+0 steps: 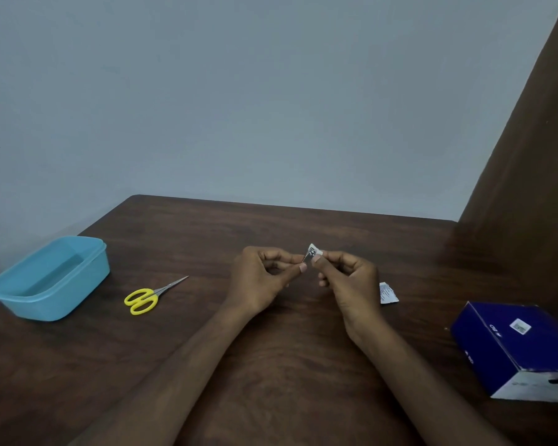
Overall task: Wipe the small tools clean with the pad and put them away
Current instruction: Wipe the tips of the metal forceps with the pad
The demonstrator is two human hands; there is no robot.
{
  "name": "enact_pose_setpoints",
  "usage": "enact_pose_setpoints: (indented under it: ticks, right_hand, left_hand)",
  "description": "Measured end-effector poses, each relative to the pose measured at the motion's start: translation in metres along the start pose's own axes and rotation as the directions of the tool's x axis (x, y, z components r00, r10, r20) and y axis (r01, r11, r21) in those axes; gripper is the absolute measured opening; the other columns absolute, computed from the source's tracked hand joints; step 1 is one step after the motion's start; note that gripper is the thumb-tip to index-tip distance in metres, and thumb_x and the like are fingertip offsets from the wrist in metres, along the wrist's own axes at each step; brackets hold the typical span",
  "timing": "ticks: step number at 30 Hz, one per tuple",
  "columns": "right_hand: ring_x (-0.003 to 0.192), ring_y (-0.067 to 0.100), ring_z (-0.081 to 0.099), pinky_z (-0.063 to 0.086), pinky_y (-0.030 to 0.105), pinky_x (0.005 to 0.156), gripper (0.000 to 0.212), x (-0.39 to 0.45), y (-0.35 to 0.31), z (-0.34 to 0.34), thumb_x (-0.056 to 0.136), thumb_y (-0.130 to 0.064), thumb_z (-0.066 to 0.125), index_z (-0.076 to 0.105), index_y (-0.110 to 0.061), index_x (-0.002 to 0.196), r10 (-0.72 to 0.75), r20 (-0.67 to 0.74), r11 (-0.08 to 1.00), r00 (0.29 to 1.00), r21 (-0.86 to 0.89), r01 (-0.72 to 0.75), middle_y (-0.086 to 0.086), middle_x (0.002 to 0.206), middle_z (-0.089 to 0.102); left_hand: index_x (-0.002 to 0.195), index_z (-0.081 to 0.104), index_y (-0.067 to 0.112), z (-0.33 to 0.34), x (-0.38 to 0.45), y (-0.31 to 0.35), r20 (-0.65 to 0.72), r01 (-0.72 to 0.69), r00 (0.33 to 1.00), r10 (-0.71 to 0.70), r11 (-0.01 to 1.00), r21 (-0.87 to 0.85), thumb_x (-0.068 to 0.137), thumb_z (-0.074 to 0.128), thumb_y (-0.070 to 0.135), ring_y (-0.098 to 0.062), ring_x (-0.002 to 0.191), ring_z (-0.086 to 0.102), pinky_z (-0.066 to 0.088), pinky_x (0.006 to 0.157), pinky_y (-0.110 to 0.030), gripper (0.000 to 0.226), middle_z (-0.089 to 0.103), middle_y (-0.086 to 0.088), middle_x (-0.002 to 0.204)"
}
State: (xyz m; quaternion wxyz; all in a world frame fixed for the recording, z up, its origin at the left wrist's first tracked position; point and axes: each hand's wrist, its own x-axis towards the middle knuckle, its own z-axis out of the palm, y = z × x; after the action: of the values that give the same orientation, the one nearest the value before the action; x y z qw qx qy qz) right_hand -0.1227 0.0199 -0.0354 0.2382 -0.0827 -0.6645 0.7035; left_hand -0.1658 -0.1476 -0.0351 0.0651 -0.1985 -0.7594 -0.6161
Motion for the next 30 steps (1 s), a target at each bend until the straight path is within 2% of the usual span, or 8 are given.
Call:
enact_pose_setpoints:
  ticks: [2,7,11,15,19,24,26,30]
  right_hand:
    - [0.058,0.009,0.061,0.053,0.026,0.06,0.006,0.0013,0.001,-0.0009,0.09,-0.007,0.082,0.083,-0.012,0.092,0.009,-0.012,1.0,1.0,0.016,-0.009,0.002,0.069,0.074]
    - [0.061,0.012,0.059,0.052,0.033,0.065,0.004,-0.0018,0.0034,-0.0009,0.089,-0.016,0.084,0.084,-0.015,0.085,0.011,0.129,0.993,0.992,-0.116,0.004,0.014,0.071,0.074]
    - [0.058,0.012,0.058,0.051,0.03,0.06,0.006,-0.0008,-0.0004,-0.003,0.09,-0.011,0.082,0.082,-0.014,0.085,-0.007,0.034,0.998,0.999,-0.06,0.009,0.007,0.064,0.068]
    - [0.059,0.014,0.058,0.05,0.029,0.059,0.005,-0.0021,-0.0028,-0.0072,0.09,-0.013,0.083,0.082,-0.011,0.086,0.01,0.086,0.999,0.996,-0.046,-0.006,0.008,0.066,0.068]
    - [0.06,0.014,0.058,0.05,0.031,0.062,0.007,-0.0027,-0.0022,-0.0063,0.089,-0.015,0.084,0.082,-0.011,0.085,0.022,0.15,0.994,0.988,-0.112,-0.005,0.02,0.072,0.072]
    - [0.055,0.01,0.057,0.048,0.025,0.052,0.005,0.0,-0.0041,-0.0069,0.093,-0.009,0.079,0.079,-0.004,0.092,0.036,0.06,0.999,0.998,-0.022,-0.035,0.004,0.069,0.07]
    - [0.056,0.01,0.057,0.049,0.026,0.055,0.006,-0.0002,-0.0042,-0.0074,0.093,-0.012,0.079,0.08,-0.007,0.09,0.03,0.093,0.997,0.995,-0.072,-0.024,0.003,0.068,0.07]
    - [0.057,0.01,0.058,0.049,0.029,0.059,0.007,-0.0031,-0.0037,-0.0085,0.089,-0.02,0.083,0.082,-0.016,0.083,0.007,0.18,0.982,0.984,-0.189,0.028,0.001,0.062,0.068]
  left_hand:
    - [0.097,0.087,0.021,0.0006,-0.0004,0.0003,0.004,-0.01,1.0,0.01,1.0,0.015,0.085,0.092,0.021,-0.01,0.074,0.079,0.059,0.066,-0.024,0.013,0.083,0.006,0.082]
    - [0.094,0.087,0.017,-0.0016,0.0012,0.0006,-0.015,0.008,1.0,-0.008,1.0,-0.021,0.082,0.094,0.016,-0.006,0.076,0.079,0.057,0.068,-0.02,0.015,0.083,0.005,0.083]
    - [0.095,0.087,0.017,-0.0002,0.001,-0.0015,-0.009,0.022,1.0,-0.022,1.0,0.013,0.081,0.094,0.019,-0.014,0.08,0.081,0.064,0.074,-0.03,0.016,0.083,0.004,0.083]
    - [0.092,0.086,0.021,-0.0006,-0.0002,0.0005,-0.017,0.012,1.0,-0.012,1.0,0.028,0.082,0.094,0.021,-0.005,0.075,0.078,0.056,0.068,-0.02,0.013,0.082,0.009,0.082]
    - [0.089,0.086,0.019,-0.0024,-0.0008,0.0026,-0.016,0.002,1.0,-0.001,0.999,0.036,0.082,0.094,0.021,-0.002,0.072,0.076,0.054,0.066,-0.016,0.011,0.082,0.009,0.082]
    - [0.088,0.086,0.024,-0.0001,-0.0025,0.0048,0.012,-0.011,1.0,0.011,0.999,0.049,0.081,0.094,0.019,-0.004,0.075,0.078,0.057,0.067,-0.017,0.012,0.082,0.011,0.083]
    - [0.088,0.086,0.026,-0.0003,-0.0023,0.0044,-0.001,-0.018,1.0,0.019,0.998,0.065,0.081,0.094,0.022,-0.005,0.075,0.078,0.057,0.066,-0.018,0.011,0.082,0.012,0.082]
    - [0.089,0.087,0.018,-0.0006,-0.0034,0.0063,-0.037,-0.035,0.999,0.038,0.997,0.065,0.08,0.095,0.021,-0.003,0.074,0.077,0.055,0.064,-0.015,0.012,0.082,0.012,0.081]
